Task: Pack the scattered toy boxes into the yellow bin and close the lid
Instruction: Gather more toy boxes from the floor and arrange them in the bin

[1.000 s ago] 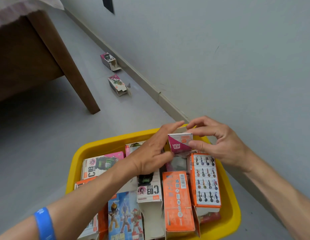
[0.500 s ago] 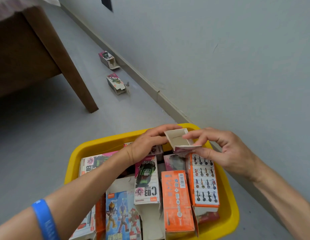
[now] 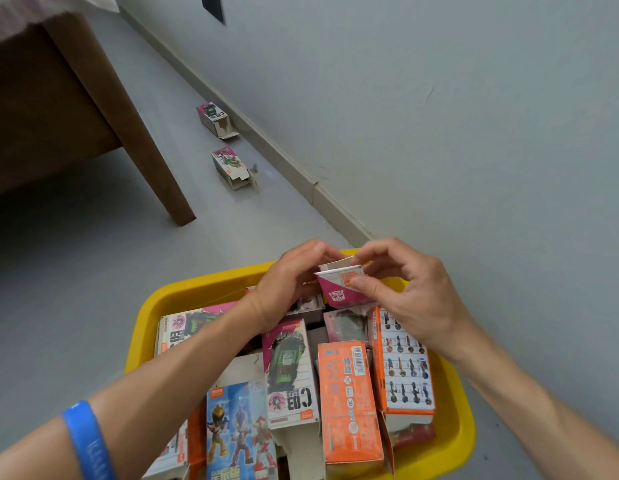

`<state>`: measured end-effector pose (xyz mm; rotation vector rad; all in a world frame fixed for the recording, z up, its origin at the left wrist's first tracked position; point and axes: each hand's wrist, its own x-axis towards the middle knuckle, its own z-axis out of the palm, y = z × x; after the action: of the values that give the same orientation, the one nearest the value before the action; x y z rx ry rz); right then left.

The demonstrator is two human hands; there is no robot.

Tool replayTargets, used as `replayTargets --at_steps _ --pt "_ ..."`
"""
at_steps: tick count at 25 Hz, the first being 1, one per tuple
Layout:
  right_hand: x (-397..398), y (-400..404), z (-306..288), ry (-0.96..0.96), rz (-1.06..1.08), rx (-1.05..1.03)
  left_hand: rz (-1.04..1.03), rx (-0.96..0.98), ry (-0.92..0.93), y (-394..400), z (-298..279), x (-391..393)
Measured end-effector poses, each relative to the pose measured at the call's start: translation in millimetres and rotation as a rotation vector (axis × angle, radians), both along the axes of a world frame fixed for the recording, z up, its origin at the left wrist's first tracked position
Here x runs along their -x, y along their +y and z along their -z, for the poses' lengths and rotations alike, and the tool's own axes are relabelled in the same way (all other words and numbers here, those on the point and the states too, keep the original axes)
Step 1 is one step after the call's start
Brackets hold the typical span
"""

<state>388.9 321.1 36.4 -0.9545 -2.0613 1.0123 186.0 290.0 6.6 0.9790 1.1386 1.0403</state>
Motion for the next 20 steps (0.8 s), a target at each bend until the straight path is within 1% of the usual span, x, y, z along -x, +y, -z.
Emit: replayTargets --at_steps 2,5,6,7,8,9,10,11,12,13,15,16,18,20 --pt "-4 -2 3 0.031 -0.029 0.028 0.075 -0.061 0.051 -2 -1 1" --pt "-10 -4 5 -0.057 -0.131 -0.099 0.204 -0.128 0.217 -3 -2 0" --pt "-10 -6 6 -0.079 -0.168 -0.13 0.223 -0.128 0.224 -4 -3 1" --pt "-11 -7 7 -0.081 -0.172 -0.133 0.23 -0.113 0.189 -5 -4 2" --pt "-13 -6 7 -0.06 -0.137 -0.11 0.23 -0.097 0.142 -5 -6 2" --pt "-15 -5 8 -0.011 -0.064 -0.043 0.227 -0.089 0.12 -5 -8 2" --pt "-17 -4 7 0.073 0.016 0.086 0.217 -0.092 0.147 -4 -8 1" --pt "-19 -4 6 0.153 0.082 0.215 0.206 -0.1 0.199 -4 -7 -1" --pt "-20 -6 6 0.209 0.12 0.286 0.206 -0.116 0.265 -3 -5 -3" --pt "-19 -9 5 0.218 0.124 0.254 0.225 -0.147 0.338 -3 -5 -5" --pt "-13 -17 3 0.158 0.076 0.071 0.295 -0.215 0.463 -3 -6 -8" --pt "-9 -19 0 0.138 0.05 0.006 0.315 -0.244 0.492 -3 -6 -9" --pt "-6 -21 -2 0.09 -0.018 -0.039 0.33 -0.297 0.488 -3 -5 -10" --pt "-5 -19 -1 0.001 -0.067 0.008 0.319 -0.336 0.47 -4 -2 -9"
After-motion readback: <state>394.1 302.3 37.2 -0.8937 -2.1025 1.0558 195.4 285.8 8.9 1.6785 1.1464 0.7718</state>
